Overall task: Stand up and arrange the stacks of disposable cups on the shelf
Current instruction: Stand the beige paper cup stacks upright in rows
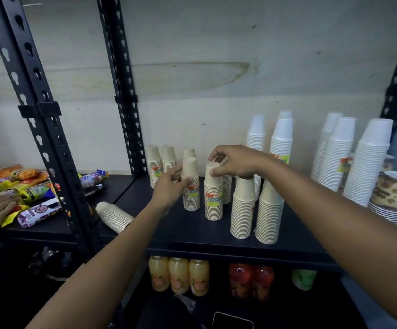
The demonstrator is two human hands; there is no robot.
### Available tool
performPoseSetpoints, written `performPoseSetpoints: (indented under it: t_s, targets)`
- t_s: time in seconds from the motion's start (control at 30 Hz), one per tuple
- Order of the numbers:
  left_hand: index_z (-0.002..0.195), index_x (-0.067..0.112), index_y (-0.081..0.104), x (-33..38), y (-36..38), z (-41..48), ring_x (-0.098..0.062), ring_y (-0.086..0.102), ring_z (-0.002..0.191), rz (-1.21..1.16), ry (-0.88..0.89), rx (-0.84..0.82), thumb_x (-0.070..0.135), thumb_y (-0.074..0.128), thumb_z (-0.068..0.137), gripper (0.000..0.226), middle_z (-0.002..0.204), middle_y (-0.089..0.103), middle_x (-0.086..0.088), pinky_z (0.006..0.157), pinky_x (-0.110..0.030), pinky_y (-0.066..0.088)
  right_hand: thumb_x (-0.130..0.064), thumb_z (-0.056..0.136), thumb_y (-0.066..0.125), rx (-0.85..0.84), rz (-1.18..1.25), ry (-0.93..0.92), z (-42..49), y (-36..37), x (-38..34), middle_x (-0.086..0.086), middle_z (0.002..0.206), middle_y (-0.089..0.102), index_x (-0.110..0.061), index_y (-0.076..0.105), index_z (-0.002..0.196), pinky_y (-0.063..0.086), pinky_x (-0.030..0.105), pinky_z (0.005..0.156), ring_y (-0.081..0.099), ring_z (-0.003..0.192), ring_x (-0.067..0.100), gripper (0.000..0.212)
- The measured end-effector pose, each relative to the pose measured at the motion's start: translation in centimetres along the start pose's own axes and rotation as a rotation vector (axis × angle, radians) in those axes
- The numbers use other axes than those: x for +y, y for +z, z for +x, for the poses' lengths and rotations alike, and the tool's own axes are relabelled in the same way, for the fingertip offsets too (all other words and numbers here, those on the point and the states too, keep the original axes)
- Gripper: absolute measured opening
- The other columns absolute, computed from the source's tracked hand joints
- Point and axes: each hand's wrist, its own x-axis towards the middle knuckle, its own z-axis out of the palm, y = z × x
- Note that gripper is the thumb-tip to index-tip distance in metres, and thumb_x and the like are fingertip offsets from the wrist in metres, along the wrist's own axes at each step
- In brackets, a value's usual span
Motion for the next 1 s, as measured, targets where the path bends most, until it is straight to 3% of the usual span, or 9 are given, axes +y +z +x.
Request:
performPoseSetpoints:
  t_s: [0.13,0.23,0.33,0.53,0.67,0.73,0.83,0.93,1.0]
  targets:
    - [0.143,0.027,0.054,1.0,-2.0,-0.7,-0.014,0.066,0.112,0.03,-0.011,0.099,0.046,0.082,0.082,0.07,0.122,0.067,0.003,0.098,-0.045,0.058,-0.046,0.088,0.074,0.152,0.035,-0.04,0.0,-1.4,-0.2,-0.008,0.121,0.066,-0.024,0.066,0.122,0.053,0.032,0.092,0.065,0.11,0.013,0.041]
    - [0.134,0.025,0.06,1.8,-4.4,-1.4,-0.012,0.067,0.11,0.088,0.006,0.14,0.046,0.082,0.082,0.06,0.118,0.068,0.007,0.095,-0.041,0.059,-0.042,0.091,0.071,0.315,0.05,-0.126,-0.4,-1.9,-1.5,-0.006,0.113,0.068,-0.021,0.07,0.114,0.05,0.028,0.091,0.065,0.104,0.011,0.031]
    - [0.125,0.025,0.063,2.3,-6.4,-3.0,-0.011,0.066,0.106,0.235,0.047,0.202,0.042,0.079,0.086,0.045,0.114,0.068,0.007,0.092,-0.033,0.056,-0.041,0.093,0.068,0.36,0.146,-0.238,-0.5,-0.6,-3.9,-0.007,0.113,0.07,-0.023,0.07,0.112,0.05,0.028,0.096,0.064,0.109,0.008,0.027]
    - [0.128,0.019,0.066,2.1,-9.8,-6.7,-0.009,0.063,0.113,0.436,0.061,0.27,0.039,0.077,0.089,0.046,0.12,0.068,0.006,0.094,-0.026,0.049,-0.038,0.093,0.067,0.21,0.25,-0.336,0.8,5.8,-8.6,-0.007,0.12,0.068,-0.023,0.068,0.118,0.049,0.028,0.1,0.062,0.114,0.007,0.029]
    - [0.133,0.016,0.063,1.2,-11.7,-9.5,-0.015,0.059,0.122,0.621,0.062,0.244,0.033,0.069,0.096,0.042,0.131,0.063,0.0,0.095,-0.023,0.042,-0.037,0.097,0.061,0.114,0.132,-0.358,1.9,11.3,-9.8,0.001,0.143,0.056,-0.021,0.053,0.142,0.041,0.031,0.106,0.053,0.131,0.019,0.048]
    - [0.135,0.018,0.063,0.2,-12.5,-10.8,-0.02,0.056,0.125,0.698,0.058,0.209,0.018,0.059,0.099,0.036,0.136,0.058,-0.003,0.096,-0.024,0.041,-0.037,0.1,0.058,0.035,0.116,-0.331,1.7,14.0,-9.3,0.002,0.152,0.047,-0.02,0.043,0.151,0.038,0.034,0.11,0.046,0.138,0.021,0.056]
    - [0.133,0.018,0.065,-1.5,-13.5,-12.4,-0.024,0.054,0.128,0.771,0.075,0.16,-0.003,0.048,0.091,0.05,0.14,0.055,-0.004,0.102,-0.029,0.043,-0.038,0.102,0.053,-0.04,0.076,-0.28,1.3,17.8,-7.5,0.002,0.159,0.036,-0.023,0.036,0.155,0.039,0.039,0.113,0.041,0.142,0.021,0.058]
    - [0.14,0.02,0.059,-2.9,-14.1,-13.3,-0.027,0.047,0.138,0.855,0.134,0.093,-0.009,0.047,0.088,0.061,0.15,0.047,-0.005,0.113,-0.037,0.041,-0.038,0.102,0.051,-0.048,0.049,-0.249,1.0,19.9,-5.7,-0.001,0.157,0.036,-0.023,0.039,0.153,0.042,0.042,0.11,0.044,0.139,0.021,0.054]
    - [0.149,0.027,0.049,-3.5,-14.3,-13.6,-0.028,0.038,0.145,0.924,0.161,0.048,-0.011,0.048,0.086,0.073,0.159,0.035,-0.004,0.112,-0.043,0.044,-0.037,0.102,0.051,-0.038,0.06,-0.245,0.5,20.8,-4.8,-0.002,0.154,0.039,-0.022,0.044,0.15,0.042,0.04,0.11,0.045,0.138,0.02,0.051]
